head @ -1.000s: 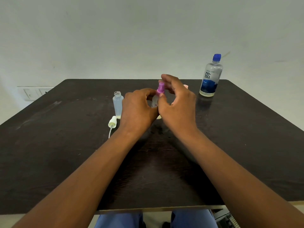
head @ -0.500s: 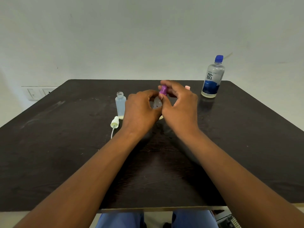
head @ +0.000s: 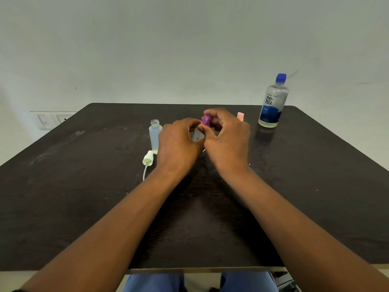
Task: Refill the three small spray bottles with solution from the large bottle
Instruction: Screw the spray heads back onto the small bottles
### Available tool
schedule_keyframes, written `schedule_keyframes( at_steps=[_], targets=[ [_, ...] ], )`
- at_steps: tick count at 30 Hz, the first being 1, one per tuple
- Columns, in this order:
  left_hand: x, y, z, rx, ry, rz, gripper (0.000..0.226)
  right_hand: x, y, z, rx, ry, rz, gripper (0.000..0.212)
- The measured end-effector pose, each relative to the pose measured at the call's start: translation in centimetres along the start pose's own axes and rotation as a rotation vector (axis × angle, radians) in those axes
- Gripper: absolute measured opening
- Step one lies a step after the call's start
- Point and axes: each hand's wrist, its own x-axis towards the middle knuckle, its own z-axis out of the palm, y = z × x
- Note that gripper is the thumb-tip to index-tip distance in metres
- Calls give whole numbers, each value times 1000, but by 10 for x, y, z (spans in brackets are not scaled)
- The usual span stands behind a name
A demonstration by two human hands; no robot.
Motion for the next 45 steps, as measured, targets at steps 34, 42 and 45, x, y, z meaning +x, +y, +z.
schedule_keyframes(
  at_steps=[34, 42, 45],
  targets=[
    [-8, 5, -66, 314, 40, 24, 10, -1, -7, -15, -51, 70, -101, 25],
    [-27, -43, -91, 523, -61, -202, 40, -7, -14, -15, 0, 11, -185, 14],
    [-29, -49, -88, 564, -148, -296, 43, -11, -20, -18, -10, -41, -234, 13]
  ],
)
